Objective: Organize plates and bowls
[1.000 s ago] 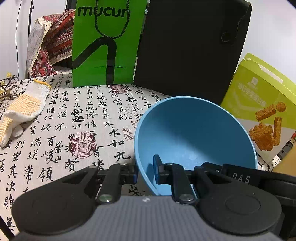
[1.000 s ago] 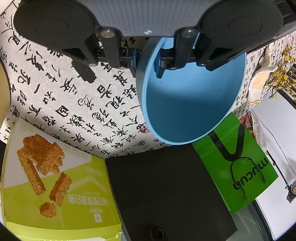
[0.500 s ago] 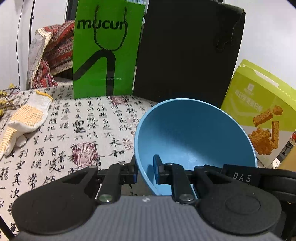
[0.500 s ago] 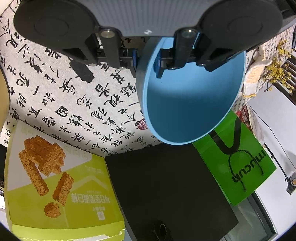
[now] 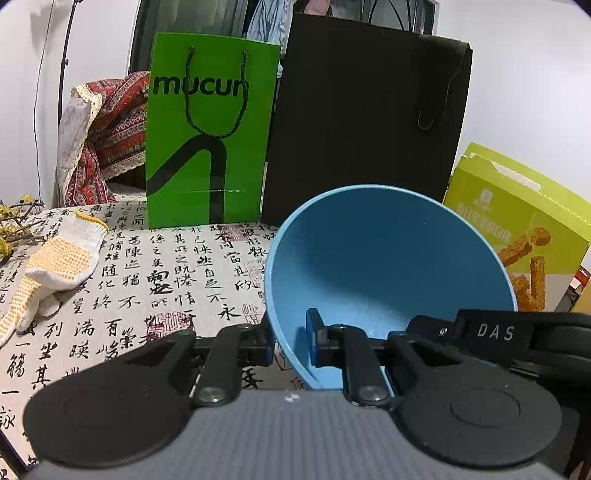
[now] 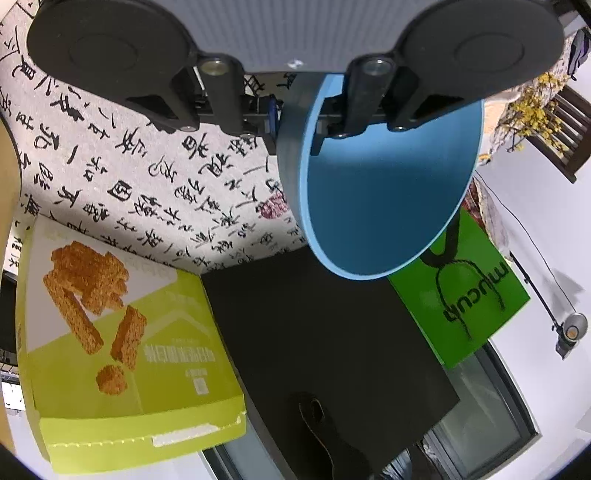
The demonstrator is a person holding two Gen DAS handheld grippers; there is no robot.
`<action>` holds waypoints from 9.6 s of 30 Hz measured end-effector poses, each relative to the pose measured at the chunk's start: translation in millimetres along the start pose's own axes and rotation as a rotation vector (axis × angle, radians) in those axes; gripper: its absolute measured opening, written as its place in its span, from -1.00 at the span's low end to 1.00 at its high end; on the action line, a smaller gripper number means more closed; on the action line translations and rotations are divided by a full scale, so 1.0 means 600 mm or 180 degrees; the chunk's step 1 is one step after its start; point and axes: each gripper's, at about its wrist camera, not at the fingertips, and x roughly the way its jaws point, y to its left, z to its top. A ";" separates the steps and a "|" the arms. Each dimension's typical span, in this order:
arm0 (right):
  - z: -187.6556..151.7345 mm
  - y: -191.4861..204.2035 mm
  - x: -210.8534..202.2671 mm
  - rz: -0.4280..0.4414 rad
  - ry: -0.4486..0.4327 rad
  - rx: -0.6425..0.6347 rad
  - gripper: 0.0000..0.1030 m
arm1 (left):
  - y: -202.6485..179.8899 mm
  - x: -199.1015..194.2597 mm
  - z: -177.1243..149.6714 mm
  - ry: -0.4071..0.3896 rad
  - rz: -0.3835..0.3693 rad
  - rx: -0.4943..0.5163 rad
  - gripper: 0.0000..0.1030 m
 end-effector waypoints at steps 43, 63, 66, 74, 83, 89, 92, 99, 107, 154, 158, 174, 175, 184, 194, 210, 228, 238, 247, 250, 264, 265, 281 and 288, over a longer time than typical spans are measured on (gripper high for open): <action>-0.002 0.076 -0.091 0.0385 -0.0242 0.0008 -0.72 | 0.026 -0.125 0.044 -0.0289 0.0231 0.0130 -0.68; -0.043 0.144 -0.186 0.0453 -0.0274 -0.0076 -0.72 | 0.080 -0.233 0.040 -0.0290 0.0181 -0.0067 -0.68; -0.052 0.151 -0.199 0.0470 -0.0265 -0.0086 -0.72 | 0.087 -0.249 0.036 -0.0307 0.0180 -0.0083 -0.68; -0.077 0.167 -0.232 0.0492 -0.0262 -0.0105 -0.72 | 0.100 -0.291 0.021 -0.0320 0.0190 -0.0096 -0.68; -0.108 0.185 -0.266 0.0550 -0.0235 -0.0135 -0.72 | 0.116 -0.341 0.003 -0.0370 0.0250 -0.0145 -0.68; -0.132 0.196 -0.279 0.0595 -0.0190 -0.0128 -0.72 | 0.129 -0.366 -0.011 -0.0366 0.0293 -0.0153 -0.68; -0.143 0.199 -0.286 0.0629 -0.0179 -0.0117 -0.72 | 0.136 -0.378 -0.019 -0.0371 0.0292 -0.0178 -0.68; -0.167 0.212 -0.295 0.0676 -0.0152 -0.0129 -0.72 | 0.151 -0.402 -0.035 -0.0384 0.0338 -0.0212 -0.68; -0.186 0.230 -0.296 0.0775 -0.0089 -0.0183 -0.72 | 0.179 -0.426 -0.058 -0.0383 0.0369 -0.0316 -0.68; -0.273 0.320 -0.308 0.1228 0.0017 -0.0238 -0.72 | 0.272 -0.528 -0.089 -0.0528 0.0701 -0.0346 -0.68; -0.280 0.331 -0.309 0.1265 0.0038 -0.0265 -0.72 | 0.281 -0.537 -0.094 -0.0532 0.0749 -0.0377 -0.68; -0.313 0.388 -0.315 0.1494 0.0165 -0.0416 -0.72 | 0.327 -0.589 -0.109 -0.0622 0.0995 -0.0527 -0.68; -0.315 0.393 -0.315 0.1508 0.0173 -0.0429 -0.72 | 0.330 -0.593 -0.110 -0.0629 0.1016 -0.0538 -0.68; -0.337 0.428 -0.319 0.1659 0.0263 -0.0520 -0.72 | 0.355 -0.622 -0.117 -0.0668 0.1174 -0.0618 -0.68; -0.362 0.466 -0.326 0.1800 0.0358 -0.0616 -0.72 | 0.381 -0.654 -0.126 -0.0707 0.1327 -0.0716 -0.68; -0.395 0.523 -0.335 0.1994 0.0476 -0.0761 -0.72 | 0.422 -0.702 -0.146 -0.0779 0.1543 -0.0867 -0.68; -0.421 0.563 -0.351 0.2170 0.0584 -0.0876 -0.72 | 0.449 -0.746 -0.162 -0.0850 0.1715 -0.0978 -0.68; -0.441 0.583 -0.359 0.2247 0.0653 -0.0944 -0.72 | 0.468 -0.770 -0.175 -0.0886 0.1787 -0.1081 -0.68; -0.463 0.601 -0.367 0.2305 0.0725 -0.0995 -0.72 | 0.483 -0.794 -0.192 -0.0892 0.1844 -0.1174 -0.68; -0.473 0.608 -0.369 0.2313 0.0759 -0.1026 -0.72 | 0.490 -0.800 -0.199 -0.0872 0.1873 -0.1217 -0.68; -0.525 0.644 -0.380 0.2300 0.0902 -0.1233 -0.72 | 0.526 -0.832 -0.244 -0.0836 0.1925 -0.1476 -0.68; -0.529 0.646 -0.379 0.2296 0.0916 -0.1245 -0.72 | 0.528 -0.833 -0.247 -0.0829 0.1930 -0.1487 -0.68; -0.583 0.672 -0.390 0.2256 0.0867 -0.1679 -0.70 | 0.549 -0.840 -0.284 -0.0668 0.2067 -0.1524 -0.68; -0.601 0.682 -0.395 0.2197 0.0727 -0.1966 -0.64 | 0.549 -0.838 -0.285 -0.0607 0.2121 -0.1448 -0.68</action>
